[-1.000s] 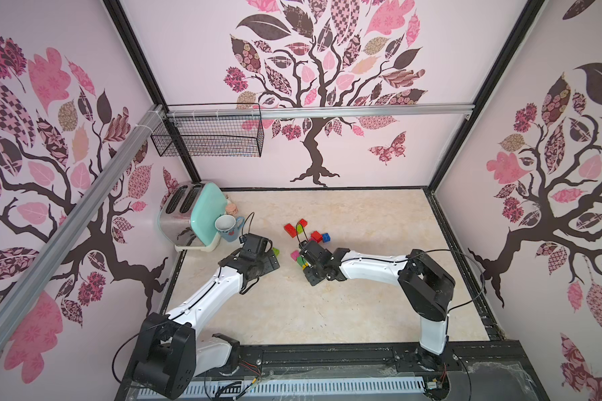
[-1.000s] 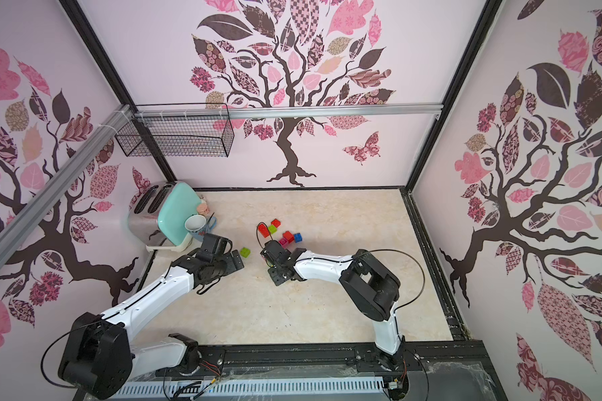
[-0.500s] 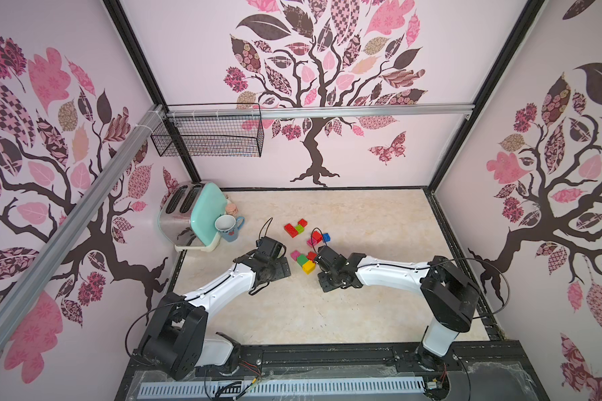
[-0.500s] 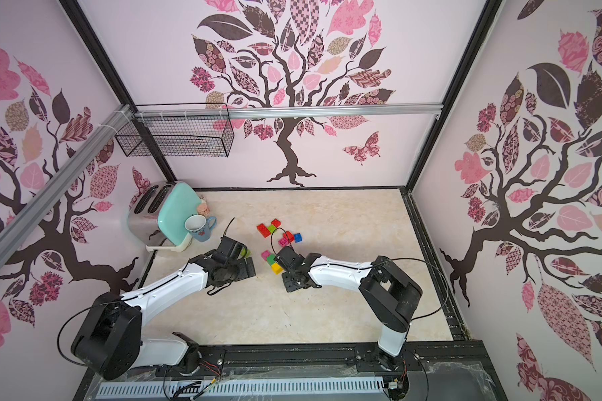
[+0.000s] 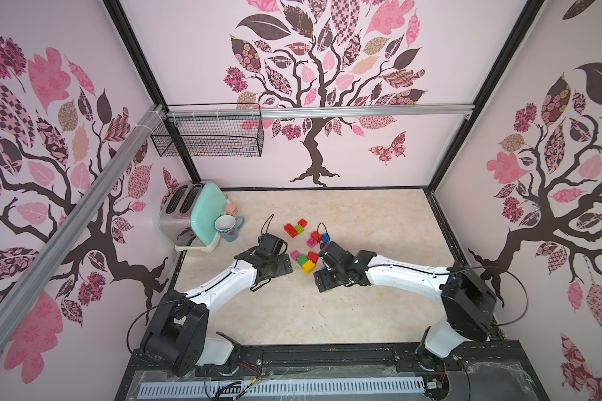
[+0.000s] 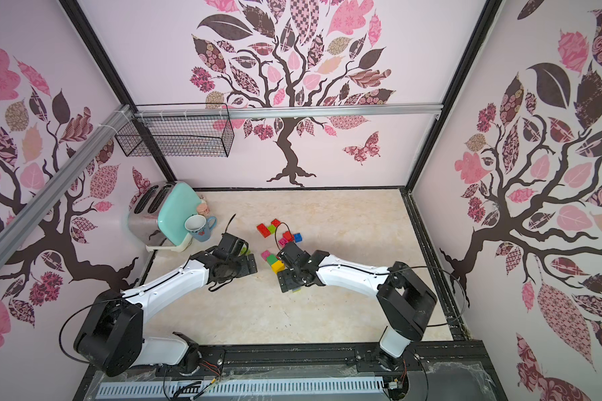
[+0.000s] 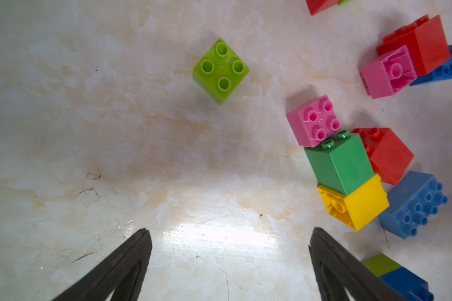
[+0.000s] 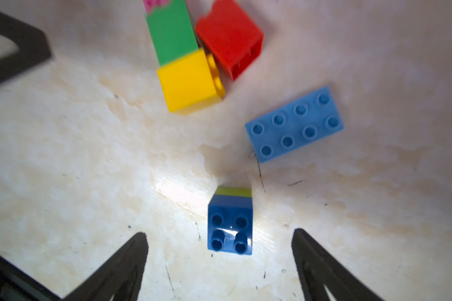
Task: Assemble the number 4 with lego
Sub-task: Move the lego brick at the center of the board, then pick up the lego brick from the center of the board.
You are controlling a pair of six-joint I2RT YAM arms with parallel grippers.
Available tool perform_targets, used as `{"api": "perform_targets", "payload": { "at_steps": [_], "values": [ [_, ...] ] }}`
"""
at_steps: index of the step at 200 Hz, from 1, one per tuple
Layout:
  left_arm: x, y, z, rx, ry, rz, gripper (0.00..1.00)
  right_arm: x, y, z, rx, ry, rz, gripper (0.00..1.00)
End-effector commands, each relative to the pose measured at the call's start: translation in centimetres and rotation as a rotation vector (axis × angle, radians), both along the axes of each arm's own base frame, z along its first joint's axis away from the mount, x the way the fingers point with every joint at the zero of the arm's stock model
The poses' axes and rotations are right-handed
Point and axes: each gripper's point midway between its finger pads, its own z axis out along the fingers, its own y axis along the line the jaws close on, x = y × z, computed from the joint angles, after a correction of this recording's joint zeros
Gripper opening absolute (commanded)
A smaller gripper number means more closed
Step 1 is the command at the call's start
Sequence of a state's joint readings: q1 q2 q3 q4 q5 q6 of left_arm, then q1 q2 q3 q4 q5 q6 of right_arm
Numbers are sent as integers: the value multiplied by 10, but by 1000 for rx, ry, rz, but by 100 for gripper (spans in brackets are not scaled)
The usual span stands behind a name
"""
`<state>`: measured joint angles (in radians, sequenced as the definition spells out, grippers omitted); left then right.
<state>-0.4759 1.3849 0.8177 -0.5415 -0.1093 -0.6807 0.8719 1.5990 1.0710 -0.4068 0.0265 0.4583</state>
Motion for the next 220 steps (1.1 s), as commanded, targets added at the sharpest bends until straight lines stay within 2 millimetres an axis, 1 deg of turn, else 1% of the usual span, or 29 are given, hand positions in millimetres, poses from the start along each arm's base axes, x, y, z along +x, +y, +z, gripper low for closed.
{"api": "perform_targets", "payload": {
  "at_steps": [1, 7, 9, 10, 20, 29, 34, 41, 42, 45, 52, 68, 76, 85, 95, 109, 137, 149, 161, 196, 220],
  "values": [
    [11, -2, 17, 7, -37, 8, 98, 41, -1, 34, 171, -108, -9, 86],
    [12, 0, 19, 12, -44, 14, 98, 53, -5, 34, 182, -118, -20, 86],
    [11, 1, 19, 16, -44, 16, 98, 54, -5, 34, 182, -115, -17, 86],
    [11, 1, 19, 17, -44, 17, 98, 59, -6, 33, 182, -119, -23, 86],
    [11, 6, 21, 33, -54, 31, 98, 75, -8, 28, 153, -130, 17, 83],
    [11, 8, 23, 42, -62, 37, 98, 84, -3, 20, 94, -140, 106, 81],
    [10, 9, 23, 45, -65, 40, 98, 86, -2, 10, 40, -134, 161, 81],
    [10, 11, 24, 49, -68, 43, 98, 97, -1, 5, -31, -147, 198, 80],
    [9, 11, 24, 50, -68, 43, 98, 99, -2, 5, -42, -150, 197, 80],
    [9, 12, 25, 51, -71, 45, 98, 104, -6, -3, -86, -146, 190, 80],
    [9, 13, 26, 54, -73, 46, 98, 120, -12, -10, -154, -152, 161, 78],
    [6, 16, 26, 63, -69, 53, 98, 151, -20, -14, -225, -150, 85, 75],
    [6, 18, 27, 67, -72, 59, 98, 162, -19, -16, -239, -153, 64, 71],
    [5, 19, 27, 71, -74, 63, 98, 170, -17, -18, -252, -157, 67, 70],
    [4, 21, 27, 74, -73, 67, 98, 174, -13, -21, -259, -157, 84, 69],
    [4, 23, 28, 79, -76, 72, 98, 176, -10, -29, -271, -139, 107, 69],
    [4, 29, 33, 100, -88, 86, 98, 181, -23, -43, -339, -117, 57, 67],
    [6, 30, 35, 106, -94, 86, 98, 183, -24, -47, -345, -114, 54, 65],
    [7, 31, 37, 107, -98, 88, 98, 182, -21, -49, -334, -103, 71, 62],
    [8, 32, 34, 116, -88, 93, 98, 184, -17, -61, -322, -81, 89, 58],
    [7, 32, 31, 120, -79, 92, 98, 192, -16, -65, -324, -86, 79, 56]
  ]
}}
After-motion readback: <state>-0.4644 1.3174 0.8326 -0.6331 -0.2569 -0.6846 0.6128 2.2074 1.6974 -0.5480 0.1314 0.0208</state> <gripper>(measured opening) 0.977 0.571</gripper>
